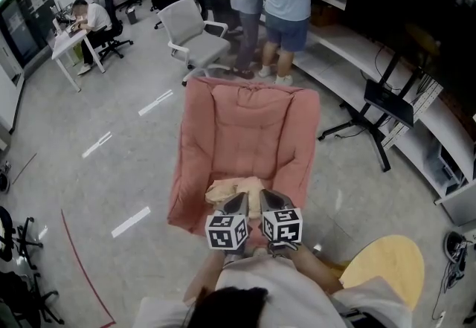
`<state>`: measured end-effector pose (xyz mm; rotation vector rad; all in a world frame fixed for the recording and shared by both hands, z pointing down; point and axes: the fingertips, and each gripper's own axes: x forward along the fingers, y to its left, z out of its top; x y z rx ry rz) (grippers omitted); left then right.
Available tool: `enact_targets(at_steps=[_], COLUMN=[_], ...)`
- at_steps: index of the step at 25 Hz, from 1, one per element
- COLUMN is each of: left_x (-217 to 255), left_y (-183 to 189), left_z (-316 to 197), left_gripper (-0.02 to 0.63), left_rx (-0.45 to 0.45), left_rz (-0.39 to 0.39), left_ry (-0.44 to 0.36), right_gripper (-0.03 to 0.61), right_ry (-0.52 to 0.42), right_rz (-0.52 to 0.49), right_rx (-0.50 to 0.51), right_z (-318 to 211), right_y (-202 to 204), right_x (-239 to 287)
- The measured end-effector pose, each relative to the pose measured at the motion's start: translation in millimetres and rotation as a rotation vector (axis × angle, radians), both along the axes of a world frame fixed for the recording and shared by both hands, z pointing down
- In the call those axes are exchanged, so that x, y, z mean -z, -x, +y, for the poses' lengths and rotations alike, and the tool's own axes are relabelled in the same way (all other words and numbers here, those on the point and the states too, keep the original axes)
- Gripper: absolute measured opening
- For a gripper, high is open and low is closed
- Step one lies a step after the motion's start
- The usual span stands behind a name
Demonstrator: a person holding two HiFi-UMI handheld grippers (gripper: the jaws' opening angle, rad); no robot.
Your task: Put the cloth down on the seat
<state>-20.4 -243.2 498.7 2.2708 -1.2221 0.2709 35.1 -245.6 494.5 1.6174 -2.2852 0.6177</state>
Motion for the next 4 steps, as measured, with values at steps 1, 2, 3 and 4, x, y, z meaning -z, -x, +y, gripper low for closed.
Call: enact_targets(at_steps=[1, 2, 3, 4], left_x=[-0.6, -1.2, -2.0, -2.7], left_y=[0.2, 0.6, 1.1, 1.6], left_z=[-0.1, -0.3, -0.5, -0.7], left_gripper=[0.026, 0.026, 0.026, 0.026], left_rx=[0.0, 0.001, 0.002, 0.003], left_rz=[-0.002, -0.004, -0.006, -0.007], left_ry=[0.001, 0.002, 0.003, 0.003], right_gripper=[0.026, 0.026, 0.026, 0.026], right_ry=[0.001, 0.003, 0.004, 0.005], right_rz=[0.0, 0.0, -0.001, -0.001], right_rx=[-0.001, 0.0, 0.0, 0.001], right_z=[0.0, 0.1, 0.1, 0.0], right_y=[0.0, 0.2, 0.6, 1.0], right_x=[-0.8, -1.5, -2.3, -3.0])
